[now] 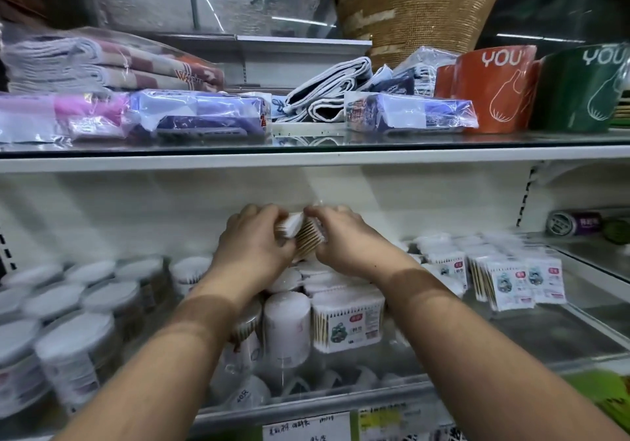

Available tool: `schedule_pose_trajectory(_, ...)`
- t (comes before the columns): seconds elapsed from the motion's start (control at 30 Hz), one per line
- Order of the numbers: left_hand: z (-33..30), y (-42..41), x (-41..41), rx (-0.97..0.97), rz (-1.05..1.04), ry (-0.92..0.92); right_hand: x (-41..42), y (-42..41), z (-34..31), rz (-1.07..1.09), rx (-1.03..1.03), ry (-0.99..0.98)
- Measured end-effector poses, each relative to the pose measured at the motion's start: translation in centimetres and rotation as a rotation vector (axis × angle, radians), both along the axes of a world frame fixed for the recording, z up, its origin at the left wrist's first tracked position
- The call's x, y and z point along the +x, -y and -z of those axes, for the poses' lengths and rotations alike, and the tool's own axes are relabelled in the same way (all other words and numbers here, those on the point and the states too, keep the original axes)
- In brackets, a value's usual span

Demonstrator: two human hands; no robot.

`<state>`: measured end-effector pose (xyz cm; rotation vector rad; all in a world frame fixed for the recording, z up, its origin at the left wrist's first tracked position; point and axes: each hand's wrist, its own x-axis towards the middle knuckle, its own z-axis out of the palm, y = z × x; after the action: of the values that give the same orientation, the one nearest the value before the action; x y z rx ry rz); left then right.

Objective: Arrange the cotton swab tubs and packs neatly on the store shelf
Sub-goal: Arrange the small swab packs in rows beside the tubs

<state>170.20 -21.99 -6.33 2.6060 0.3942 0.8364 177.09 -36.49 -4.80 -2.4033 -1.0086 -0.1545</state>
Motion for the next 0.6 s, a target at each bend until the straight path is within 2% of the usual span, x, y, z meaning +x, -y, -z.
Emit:
schedule_pose_trajectory(0.23, -0.6, 1.7, 1.1, -0.003, 0.120, 0.133, 0.6, 2.2, -0.2, 0.005, 0.082, 0.001)
schedule_pose_trajectory(0.47, -1.3, 5.3, 3.1, -0.003, 0.258, 0.227, 3.1, 5.9, -0.4, 0.132, 0.327, 0.241)
schedule_pose_trajectory(0.6, -1.9, 8.0, 4.8, 0.050, 0.318, 0.226, 4.7, 9.2, -0.7, 0.191, 0.402, 0.253)
